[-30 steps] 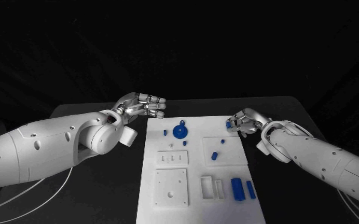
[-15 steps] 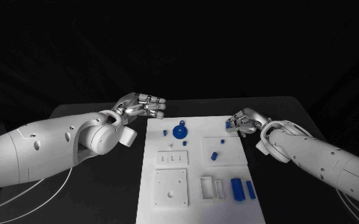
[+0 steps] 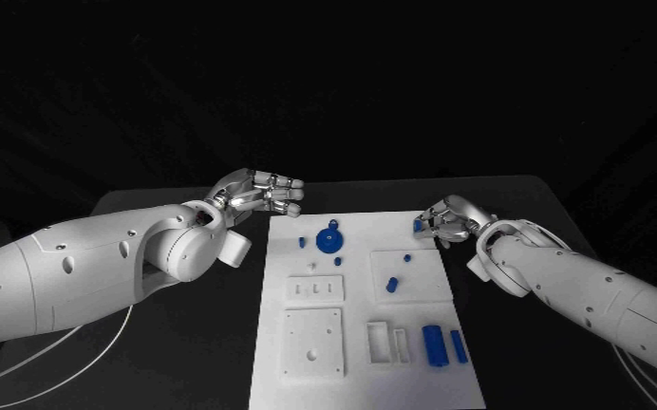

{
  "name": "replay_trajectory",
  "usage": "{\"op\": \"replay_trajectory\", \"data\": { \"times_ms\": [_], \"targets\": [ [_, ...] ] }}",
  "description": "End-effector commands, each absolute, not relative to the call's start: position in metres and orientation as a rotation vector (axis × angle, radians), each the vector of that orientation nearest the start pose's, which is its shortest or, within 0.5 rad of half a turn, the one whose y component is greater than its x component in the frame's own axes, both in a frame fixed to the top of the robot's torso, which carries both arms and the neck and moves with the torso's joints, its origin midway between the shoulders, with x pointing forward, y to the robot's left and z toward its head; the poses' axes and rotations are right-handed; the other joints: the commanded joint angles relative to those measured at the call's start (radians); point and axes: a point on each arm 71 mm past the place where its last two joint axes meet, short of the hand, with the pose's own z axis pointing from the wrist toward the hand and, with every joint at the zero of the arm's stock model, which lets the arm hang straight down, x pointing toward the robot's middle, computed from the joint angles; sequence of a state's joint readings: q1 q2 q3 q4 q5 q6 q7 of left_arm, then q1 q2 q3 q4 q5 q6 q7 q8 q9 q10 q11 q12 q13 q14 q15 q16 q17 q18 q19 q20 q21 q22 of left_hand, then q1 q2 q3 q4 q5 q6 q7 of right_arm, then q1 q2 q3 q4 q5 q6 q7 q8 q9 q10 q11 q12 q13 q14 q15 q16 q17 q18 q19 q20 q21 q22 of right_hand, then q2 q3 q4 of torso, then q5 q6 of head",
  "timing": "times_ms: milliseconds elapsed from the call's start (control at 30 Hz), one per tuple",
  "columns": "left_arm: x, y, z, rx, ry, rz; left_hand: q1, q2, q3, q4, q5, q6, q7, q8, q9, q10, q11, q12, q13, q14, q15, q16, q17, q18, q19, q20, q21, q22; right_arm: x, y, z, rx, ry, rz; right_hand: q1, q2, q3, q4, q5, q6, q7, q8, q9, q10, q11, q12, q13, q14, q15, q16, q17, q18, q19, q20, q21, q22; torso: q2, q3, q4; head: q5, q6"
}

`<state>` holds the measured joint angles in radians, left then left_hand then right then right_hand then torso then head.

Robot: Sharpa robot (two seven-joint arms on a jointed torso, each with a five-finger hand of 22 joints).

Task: Assemble the parts on the task board

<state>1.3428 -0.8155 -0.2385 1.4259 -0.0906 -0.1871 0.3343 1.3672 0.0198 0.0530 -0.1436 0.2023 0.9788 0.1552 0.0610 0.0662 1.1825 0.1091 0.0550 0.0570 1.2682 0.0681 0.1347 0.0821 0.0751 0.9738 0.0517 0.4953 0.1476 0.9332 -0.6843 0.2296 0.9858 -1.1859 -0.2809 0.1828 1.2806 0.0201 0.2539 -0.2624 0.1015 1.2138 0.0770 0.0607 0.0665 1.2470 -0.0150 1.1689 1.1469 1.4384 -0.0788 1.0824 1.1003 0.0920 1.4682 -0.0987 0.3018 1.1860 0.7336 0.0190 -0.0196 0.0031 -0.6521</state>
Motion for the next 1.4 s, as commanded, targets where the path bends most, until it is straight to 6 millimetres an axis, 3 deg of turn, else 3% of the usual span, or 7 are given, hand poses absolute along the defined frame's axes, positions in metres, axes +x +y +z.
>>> {"op": "replay_trajectory", "data": {
  "times_ms": [33,333,500,800,933,1033,1400],
  "targets": [
    [0.504,0.219,-0.187,-0.927,1.642,-1.467,-0.004,-0.001,-0.002,0.005,-0.003,-0.010,0.000,0.002,0.001,-0.008,0.000,0.004,0.001,-0.006,0.003,0.004,-0.001,0.000,-0.003,0.001,-0.002,-0.001,0.534,-0.292,-0.273,0.360,1.642,0.694,-0.003,0.010,0.024,0.000,0.000,0.019,-0.010,0.003,0.015,0.001,-0.007,0.000,0.000,0.001,-0.006,0.005,0.002,-0.006,0.034,-0.008,0.000,0.001,-0.001,0.0001,0.0001,-0.001,0.000],
    [0.505,0.220,-0.188,-0.927,1.671,-1.443,-0.010,0.000,-0.005,0.013,-0.011,0.007,-0.005,0.002,0.001,0.005,-0.005,0.005,0.002,0.006,-0.003,0.012,0.003,0.000,0.004,-0.002,0.001,-0.001,0.530,-0.283,-0.267,0.375,1.668,0.689,-0.015,0.001,0.072,0.001,0.017,-0.020,0.000,0.003,0.007,-0.001,-0.003,-0.002,0.002,0.004,-0.003,0.009,0.010,-0.002,0.037,-0.006,0.022,0.009,-0.008,-0.0015,-0.0051,-0.001,0.003],
    [0.510,0.219,-0.187,-0.911,1.739,-1.406,-0.031,0.003,-0.017,0.037,-0.015,0.060,-0.025,0.002,0.001,0.047,-0.025,0.004,0.002,0.074,-0.035,0.096,0.041,-0.005,0.060,-0.033,0.048,0.021,0.529,-0.268,-0.252,0.341,1.695,0.680,-0.022,-0.008,0.108,0.009,0.003,-0.028,0.002,0.002,0.006,0.000,-0.001,-0.001,0.003,0.005,-0.001,0.008,0.013,0.004,0.035,-0.003,0.030,0.013,-0.020,-0.0033,-0.0109,0.002,0.003],
    [0.524,0.209,-0.176,-0.855,1.916,-1.284,-0.094,-0.012,-0.067,0.129,0.018,0.190,-0.091,0.002,0.019,0.309,-0.118,0.022,0.017,0.118,-0.132,0.561,0.346,-0.040,0.141,-0.134,0.287,0.168,0.528,-0.235,-0.223,0.258,1.728,0.648,-0.028,-0.036,0.151,0.036,-0.003,-0.025,0.000,0.003,0.007,0.001,-0.003,-0.002,0.001,0.007,-0.002,0.005,0.012,0.003,0.036,-0.003,0.030,0.007,-0.042,-0.0080,-0.0119,0.014,0.001],
    [0.532,0.201,-0.172,-0.813,2.003,-1.214,-0.155,-0.018,-0.112,0.185,0.051,0.232,-0.113,0.009,0.052,0.334,-0.150,0.202,0.101,0.103,-0.161,0.775,0.474,-0.038,0.131,-0.163,0.428,0.263,0.528,-0.214,-0.212,0.219,1.732,0.658,-0.026,-0.045,0.154,0.035,0.014,-0.023,0.000,0.003,0.007,0.002,-0.003,-0.002,0.001,0.008,-0.002,0.006,0.013,0.003,0.036,-0.004,0.034,0.008,-0.052,-0.0097,-0.0120,0.020,0.000],
    [0.537,0.195,-0.172,-0.787,2.048,-1.160,-0.194,-0.037,-0.115,0.220,0.079,0.252,-0.126,0.004,0.129,0.324,-0.160,0.294,0.158,0.086,-0.175,0.882,0.523,-0.032,0.094,-0.176,0.533,0.349,0.528,-0.197,-0.206,0.196,1.731,0.670,-0.026,-0.048,0.158,0.039,0.016,-0.021,0.000,0.002,0.007,0.003,-0.003,-0.003,0.001,0.009,-0.002,0.005,0.013,0.003,0.036,-0.004,0.037,0.007,-0.058,-0.0104,-0.0126,0.020,-0.002],
    [0.546,0.175,-0.177,-0.743,2.122,-0.997,-0.240,-0.101,-0.060,0.285,0.154,0.277,-0.157,0.011,0.503,0.328,-0.177,0.356,0.265,0.061,-0.185,0.994,0.524,-0.032,0.064,-0.185,0.570,0.456,0.527,-0.154,-0.196,0.138,1.717,0.687,-0.027,-0.050,0.163,0.043,0.025,-0.021,-0.001,0.003,0.007,0.001,-0.004,-0.005,-0.002,0.010,-0.002,0.002,0.012,0.002,0.036,-0.004,0.039,0.005,-0.059,-0.0109,-0.0106,0.018,-0.011]
  ]
}}
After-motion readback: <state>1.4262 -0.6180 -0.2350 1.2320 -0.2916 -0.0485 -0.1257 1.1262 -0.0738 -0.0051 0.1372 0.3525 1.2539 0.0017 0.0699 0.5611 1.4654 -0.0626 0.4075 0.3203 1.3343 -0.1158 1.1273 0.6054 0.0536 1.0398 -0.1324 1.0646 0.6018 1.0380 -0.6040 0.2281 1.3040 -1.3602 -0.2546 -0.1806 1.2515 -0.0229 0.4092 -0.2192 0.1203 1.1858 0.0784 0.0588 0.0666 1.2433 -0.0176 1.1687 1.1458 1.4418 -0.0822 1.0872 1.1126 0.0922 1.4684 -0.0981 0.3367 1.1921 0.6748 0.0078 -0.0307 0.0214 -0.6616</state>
